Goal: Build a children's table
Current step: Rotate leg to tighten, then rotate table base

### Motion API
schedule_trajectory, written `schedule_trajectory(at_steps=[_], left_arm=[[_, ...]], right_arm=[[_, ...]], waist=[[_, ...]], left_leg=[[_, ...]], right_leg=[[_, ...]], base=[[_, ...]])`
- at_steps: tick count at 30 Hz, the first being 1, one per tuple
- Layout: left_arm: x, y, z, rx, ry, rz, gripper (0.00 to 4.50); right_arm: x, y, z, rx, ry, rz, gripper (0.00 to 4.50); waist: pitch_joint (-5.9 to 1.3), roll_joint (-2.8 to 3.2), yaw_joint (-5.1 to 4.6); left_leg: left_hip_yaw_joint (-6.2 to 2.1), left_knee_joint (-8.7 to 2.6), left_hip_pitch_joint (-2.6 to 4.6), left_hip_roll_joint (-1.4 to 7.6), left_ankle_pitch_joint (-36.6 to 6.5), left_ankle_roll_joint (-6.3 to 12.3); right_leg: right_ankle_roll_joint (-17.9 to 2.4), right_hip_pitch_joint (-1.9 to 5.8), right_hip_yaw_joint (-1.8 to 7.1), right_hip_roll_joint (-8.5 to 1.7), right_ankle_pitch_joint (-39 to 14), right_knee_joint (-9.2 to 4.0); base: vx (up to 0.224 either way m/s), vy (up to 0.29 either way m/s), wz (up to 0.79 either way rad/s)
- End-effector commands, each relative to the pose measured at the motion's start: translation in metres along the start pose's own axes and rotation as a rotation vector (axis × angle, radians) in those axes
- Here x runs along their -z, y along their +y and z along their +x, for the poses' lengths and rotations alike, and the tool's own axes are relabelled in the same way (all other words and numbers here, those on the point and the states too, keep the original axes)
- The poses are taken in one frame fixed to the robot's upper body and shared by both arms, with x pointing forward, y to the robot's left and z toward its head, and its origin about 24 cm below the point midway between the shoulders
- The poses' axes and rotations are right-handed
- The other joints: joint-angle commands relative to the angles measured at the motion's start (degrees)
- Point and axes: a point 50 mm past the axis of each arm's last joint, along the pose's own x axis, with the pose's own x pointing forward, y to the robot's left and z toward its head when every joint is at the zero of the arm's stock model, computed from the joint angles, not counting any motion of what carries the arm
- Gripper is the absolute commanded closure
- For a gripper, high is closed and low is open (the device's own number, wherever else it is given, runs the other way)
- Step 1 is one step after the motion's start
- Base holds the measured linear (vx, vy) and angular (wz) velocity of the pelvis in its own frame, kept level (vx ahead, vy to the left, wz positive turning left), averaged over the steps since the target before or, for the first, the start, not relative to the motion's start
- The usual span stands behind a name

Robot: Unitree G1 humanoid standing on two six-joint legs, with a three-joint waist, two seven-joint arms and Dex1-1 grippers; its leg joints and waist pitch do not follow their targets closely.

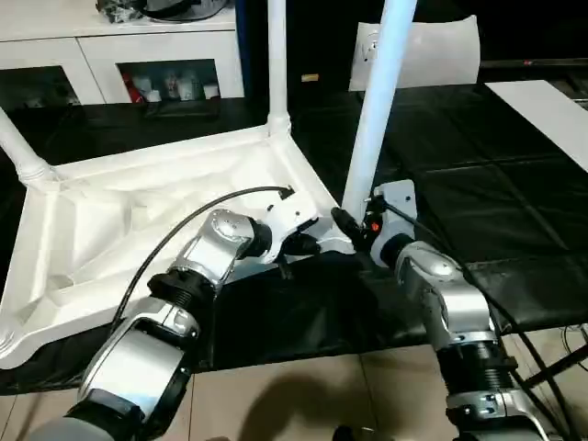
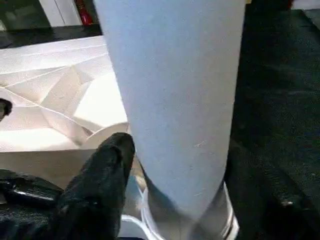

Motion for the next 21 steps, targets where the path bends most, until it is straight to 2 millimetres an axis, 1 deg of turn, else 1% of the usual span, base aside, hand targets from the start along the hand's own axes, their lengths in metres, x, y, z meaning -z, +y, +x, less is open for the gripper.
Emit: schedule_trajectory(at_steps=[1, 2, 3, 4, 5, 6, 7, 8, 9, 10, 11, 12, 13, 14, 15, 16, 17, 18, 19, 20, 21], left_arm=[[-0.019, -0.001, -0.002, 0.030, -0.075, 0.120, 4.50], [-0.015, 0.000, -0.005, 0.036, -0.078, 0.162, 4.50], [-0.015, 0.000, -0.005, 0.036, -0.078, 0.162, 4.50], [-0.012, 0.001, -0.007, 0.030, -0.073, 0.178, 4.50], [-0.012, 0.001, -0.007, 0.030, -0.073, 0.178, 4.50], [-0.011, 0.002, -0.008, 0.028, -0.069, 0.193, 4.50], [-0.010, 0.002, -0.008, 0.030, -0.069, 0.204, 4.50], [-0.010, 0.003, -0.009, 0.029, -0.064, 0.210, 4.50], [-0.009, 0.003, -0.009, 0.028, -0.060, 0.214, 4.50], [-0.009, 0.004, -0.010, 0.024, -0.060, 0.221, 4.50], [-0.010, 0.004, -0.011, 0.023, -0.069, 0.224, 4.50], [-0.010, 0.004, -0.011, 0.023, -0.069, 0.224, 4.50], [-0.010, 0.005, -0.011, 0.020, -0.081, 0.226, 4.50], [-0.012, 0.005, -0.011, 0.002, -0.102, 0.219, 4.50], [-0.013, 0.005, -0.011, -0.006, -0.123, 0.204, 4.50], [-0.015, 0.005, -0.011, -0.009, -0.158, 0.185, 4.50], [-0.017, 0.005, -0.012, -0.007, -0.178, 0.172, 4.50], [-0.018, 0.005, -0.012, -0.010, -0.189, 0.166, 4.06], [-0.021, 0.005, -0.015, -0.026, -0.225, 0.145, 4.06], [-0.022, 0.006, -0.017, -0.035, -0.242, 0.131, 4.06], [-0.022, 0.006, -0.019, -0.043, -0.256, 0.114, 3.92]], right_arm=[[0.005, 0.011, -0.001, -0.072, 0.002, 0.016, 1.24], [0.004, 0.008, -0.009, -0.083, -0.019, 0.000, 1.17], [0.004, 0.008, -0.009, -0.083, -0.019, 0.000, 1.09], [0.005, 0.003, -0.018, -0.093, -0.027, -0.017, 0.97], [0.005, 0.003, -0.018, -0.093, -0.027, -0.017, 0.87], [0.006, 0.000, -0.024, -0.096, -0.032, -0.027, 0.79], [0.007, -0.002, -0.026, -0.095, -0.034, -0.029, 0.79], [0.009, -0.006, -0.032, -0.090, -0.036, -0.026, 0.64], [0.010, -0.009, -0.036, -0.086, -0.037, -0.025, 0.53], [0.012, -0.014, -0.042, -0.075, -0.035, -0.022, 0.44], [0.013, -0.020, -0.050, -0.063, -0.036, -0.019, 0.38], [0.013, -0.020, -0.050, -0.063, -0.036, -0.019, 0.31], [0.014, -0.022, -0.054, -0.059, -0.038, -0.019, 0.21], [0.013, -0.023, -0.060, -0.069, -0.046, -0.022, 0.10], [0.013, -0.022, -0.064, -0.085, -0.053, -0.024, 0.03], [0.011, -0.020, -0.069, -0.110, -0.061, -0.035, 0.03], [0.011, -0.018, -0.072, -0.124, -0.067, -0.041, 0.03], [0.010, -0.017, -0.073, -0.131, -0.070, -0.042, 0.00], [0.009, -0.012, -0.076, -0.158, -0.080, -0.039, 0.00], [0.007, -0.010, -0.077, -0.170, -0.089, -0.039, 0.00], [0.006, -0.007, -0.077, -0.186, -0.098, -0.037, 0.00]], waist=[[-4.67, 0.00, 0.45], [-4.73, 0.16, 0.61], [-4.76, 0.12, 0.70], [-4.72, 0.22, 0.85], [-4.68, 0.18, 0.92], [-4.71, -0.02, 1.09], [-4.59, -0.04, 1.28], [-4.55, -0.29, 1.37], [-4.43, -0.18, 1.63], [-4.37, -0.40, 1.68], [-4.37, -0.33, 1.83], [-4.30, -0.33, 1.91], [-4.37, -0.36, 2.01], [-4.35, -0.59, 2.11], [-4.38, -0.53, 2.14], [-4.43, -0.73, 2.13], [-4.41, -0.73, 2.21], [-4.41, -0.62, 2.31], [-4.48, -0.60, 2.30], [-4.50, -0.42, 2.41], [-4.45, -0.34, 2.43]], left_leg=[[0.66, -3.43, -0.37, -0.93, -4.9, 5.60], [0.68, -3.38, -0.40, -0.85, -4.6, 5.84], [0.66, -3.40, -0.40, -0.79, -4.4, 5.93], [0.63, -3.37, -0.41, -0.79, -4.0, 6.09], [0.73, -3.34, -0.34, -0.73, -4.1, 6.25], [0.80, -3.39, -0.37, -0.76, -4.8, 6.19], [0.88, -3.40, -0.34, -0.88, -5.4, 6.08], [0.95, -3.43, -0.31, -0.89, -5.7, 5.95], [1.02, -3.45, -0.18, -0.93, -6.3, 5.72], [1.06, -3.50, -0.19, -0.99, -6.7, 5.41], [1.07, -3.48, -0.14, -1.02, -6.9, 5.33], [1.09, -3.46, -0.16, -1.04, -7.0, 5.31], [1.02, -3.47, -0.25, -1.01, -6.8, 5.33], [1.04, -3.42, -0.39, -1.11, -6.8, 5.42], [1.01, -3.44, -0.37, -1.12, -6.7, 5.40], [1.01, -3.39, -0.42, -1.14, -6.6, 5.57], [1.04, -3.37, -0.52, -1.20, -6.4, 5.79], [1.00, -3.37, -0.51, -1.12, -6.3, 6.04], [0.99, -3.34, -0.65, -1.15, -6.0, 6.10], [0.93, -3.34, -0.65, -1.09, -5.9, 6.01], [0.94, -3.46, -0.47, -0.77, -6.1, 5.92]], right_leg=[[-5.2, 4.80, 3.03, -2.90, -17.1, -3.08], [-5.8, 4.85, 3.17, -2.93, -15.4, -2.84], [-5.8, 4.88, 3.21, -2.92, -14.9, -2.83], [-6.0, 4.94, 3.23, -2.79, -13.9, -2.75], [-5.9, 4.81, 3.30, -2.79, -13.7, -2.78], [-5.9, 4.91, 3.26, -2.92, -14.5, -2.77], [-5.3, 4.85, 3.22, -2.91, -16.1, -3.02], [-4.9, 4.85, 3.23, -2.89, -16.9, -3.15], [-4.3, 4.70, 3.21, -2.94, -18.8, -3.37], [-3.7, 4.64, 3.11, -2.88, -20.3, -3.58], [-3.4, 4.65, 3.08, -2.89, -20.9, -3.70], [-3.0, 4.64, 3.10, -2.88, -21.2, -3.82], [-2.5, 4.61, 3.03, -2.81, -21.4, -3.82], [-2.0, 4.70, 2.96, -2.74, -21.5, -3.82], [-1.9, 4.67, 2.92, -2.78, -21.6, -3.81], [-1.7, 4.65, 2.86, -2.71, -21.5, -3.81], [-1.6, 4.76, 2.87, -2.70, -21.2, -3.84], [-1.7, 4.63, 2.86, -2.73, -21.1, -3.74], [-1.8, 4.74, 2.82, -2.67, -20.6, -3.72], [-2.0, 4.75, 2.83, -2.82, -20.3, -3.56], [-2.7, 4.52, 2.86, -2.91, -20.3, -3.66]], base=[[0.000, 0.000, 0.00], [0.000, 0.000, 0.00], [0.000, 0.000, 0.00], [0.000, 0.000, 0.00], [0.000, 0.000, 0.00], [0.000, 0.000, 0.00], [0.000, 0.000, 0.00], [0.000, 0.000, 0.00], [0.000, 0.000, 0.00], [0.000, 0.000, 0.00], [0.000, 0.000, 0.00], [0.000, 0.000, 0.00], [0.000, 0.000, 0.00], [0.000, 0.000, 0.00], [0.000, 0.000, 0.00], [0.000, 0.000, 0.00], [0.000, 0.000, 0.00], [0.000, 0.000, 0.00], [0.000, 0.000, 0.00], [0.000, 0.000, 0.00], [0.000, 0.000, 0.00]])
